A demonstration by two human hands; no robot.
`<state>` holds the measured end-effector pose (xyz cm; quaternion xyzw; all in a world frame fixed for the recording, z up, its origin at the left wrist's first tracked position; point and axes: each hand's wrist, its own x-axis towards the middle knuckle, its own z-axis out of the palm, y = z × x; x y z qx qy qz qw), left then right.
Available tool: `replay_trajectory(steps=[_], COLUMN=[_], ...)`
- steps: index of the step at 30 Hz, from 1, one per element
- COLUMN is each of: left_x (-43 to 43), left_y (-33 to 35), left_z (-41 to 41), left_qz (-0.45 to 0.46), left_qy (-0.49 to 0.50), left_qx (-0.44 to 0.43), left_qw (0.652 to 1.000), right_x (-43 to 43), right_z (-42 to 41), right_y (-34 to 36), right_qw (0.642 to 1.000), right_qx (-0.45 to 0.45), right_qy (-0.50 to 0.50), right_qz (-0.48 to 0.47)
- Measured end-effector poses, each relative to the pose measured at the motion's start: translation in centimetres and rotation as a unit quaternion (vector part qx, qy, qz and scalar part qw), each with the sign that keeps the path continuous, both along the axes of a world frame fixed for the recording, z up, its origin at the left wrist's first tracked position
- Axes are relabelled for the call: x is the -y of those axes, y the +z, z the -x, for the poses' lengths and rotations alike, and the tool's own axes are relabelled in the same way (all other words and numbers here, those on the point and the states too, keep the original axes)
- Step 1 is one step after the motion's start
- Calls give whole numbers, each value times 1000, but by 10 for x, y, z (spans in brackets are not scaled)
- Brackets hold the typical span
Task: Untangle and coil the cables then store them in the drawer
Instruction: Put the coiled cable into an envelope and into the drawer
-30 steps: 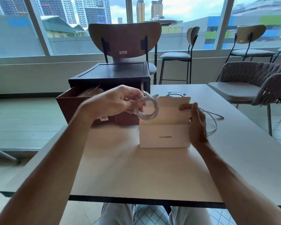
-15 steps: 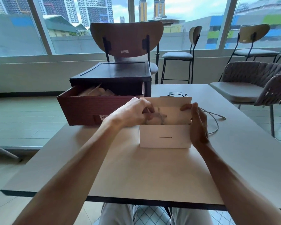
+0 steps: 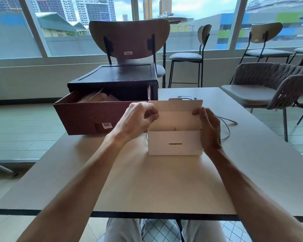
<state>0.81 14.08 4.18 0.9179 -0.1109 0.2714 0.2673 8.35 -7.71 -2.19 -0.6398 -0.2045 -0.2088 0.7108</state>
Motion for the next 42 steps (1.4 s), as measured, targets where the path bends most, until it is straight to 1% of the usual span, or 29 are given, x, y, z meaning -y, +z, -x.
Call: replay_trajectory(steps=[2, 6, 9, 11, 12, 15, 17, 20, 22, 26, 29, 31, 33, 37, 39, 42], left_x=[0, 4, 9, 14, 17, 24, 25, 25, 24, 20, 14, 9, 4, -3, -8, -15], left_y=[-5, -14, -20, -26, -30, -35, -31, -18, -10, 5, 22, 31, 40, 55, 61, 67], left_z=[0, 2, 5, 3, 2, -5, -12, -21, -25, -32, -41, -48, -54, -67, -74, -86], left_qz=[35, 129, 205, 219, 218, 258, 282, 317, 347, 402, 442, 456, 454, 441, 431, 429], left_qy=[0, -24, -85, -118, -120, -114, -112, -100, -85, -78, -81, -87, -86, -60, -45, -47], left_qx=[14, 5, -51, -85, -85, -36, 9, 63, 91, 157, 184, 191, 195, 189, 194, 208], left_qw=[999, 991, 974, 965, 965, 959, 953, 941, 930, 899, 874, 865, 865, 875, 880, 878], right_x=[2, 7, 10, 9, 8, 2, -5, -12, -17, -28, -41, -49, -55, -68, -73, -79], right_z=[-2, -2, 0, -1, -1, 0, 1, -4, -9, -22, -30, -35, -40, -47, -50, -60], right_y=[0, 6, 10, 13, 15, 26, 38, 59, 75, 99, 115, 125, 132, 140, 144, 144], right_qw=[1000, 997, 991, 989, 987, 984, 987, 991, 991, 990, 989, 987, 988, 986, 984, 983], right_qx=[-13, -39, -74, -86, -90, -106, -99, -70, -35, 28, 59, 78, 85, 97, 94, 86], right_qy=[-12, -55, -87, -90, -91, -79, -39, 36, 74, 95, 99, 91, 65, -17, -34, -41], right_qz=[-3, -32, -65, -85, -95, -116, -117, -113, -109, -99, -97, -105, -115, -136, -148, -158])
